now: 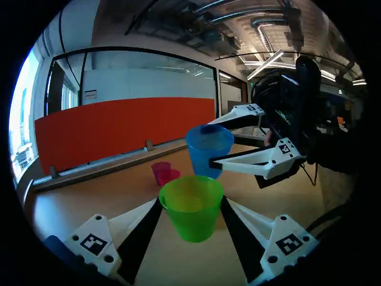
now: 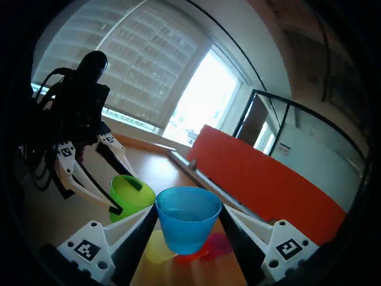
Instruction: Pour water
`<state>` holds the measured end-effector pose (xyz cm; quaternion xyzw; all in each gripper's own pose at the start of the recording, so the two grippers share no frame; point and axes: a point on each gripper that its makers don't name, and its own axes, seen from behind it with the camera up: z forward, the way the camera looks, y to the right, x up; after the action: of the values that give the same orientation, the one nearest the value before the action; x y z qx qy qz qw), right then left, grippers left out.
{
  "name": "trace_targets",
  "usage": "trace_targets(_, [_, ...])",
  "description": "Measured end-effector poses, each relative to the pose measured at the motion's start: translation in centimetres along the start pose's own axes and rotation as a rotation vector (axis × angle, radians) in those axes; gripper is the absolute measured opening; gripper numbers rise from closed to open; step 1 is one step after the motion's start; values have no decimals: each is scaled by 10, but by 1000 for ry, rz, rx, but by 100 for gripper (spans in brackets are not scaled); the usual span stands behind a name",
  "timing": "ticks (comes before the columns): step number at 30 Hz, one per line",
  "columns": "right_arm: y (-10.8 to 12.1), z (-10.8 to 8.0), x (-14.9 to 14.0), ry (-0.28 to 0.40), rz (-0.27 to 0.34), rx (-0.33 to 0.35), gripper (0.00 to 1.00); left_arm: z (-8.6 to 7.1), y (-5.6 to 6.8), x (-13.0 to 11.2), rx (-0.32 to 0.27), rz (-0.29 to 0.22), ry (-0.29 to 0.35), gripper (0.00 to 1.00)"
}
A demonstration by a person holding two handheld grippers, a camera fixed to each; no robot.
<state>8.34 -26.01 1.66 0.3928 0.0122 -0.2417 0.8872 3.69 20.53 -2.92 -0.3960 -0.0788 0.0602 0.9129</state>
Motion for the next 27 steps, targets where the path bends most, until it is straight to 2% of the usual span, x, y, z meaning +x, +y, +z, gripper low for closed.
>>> trace_targets(17, [-1, 14, 10, -17, -166, 33, 93, 5, 6, -2, -4, 14, -9, 87])
trace_targets(27, [-4, 18, 14, -22, -227, 58, 93, 7, 11, -1, -14, 21, -3, 87])
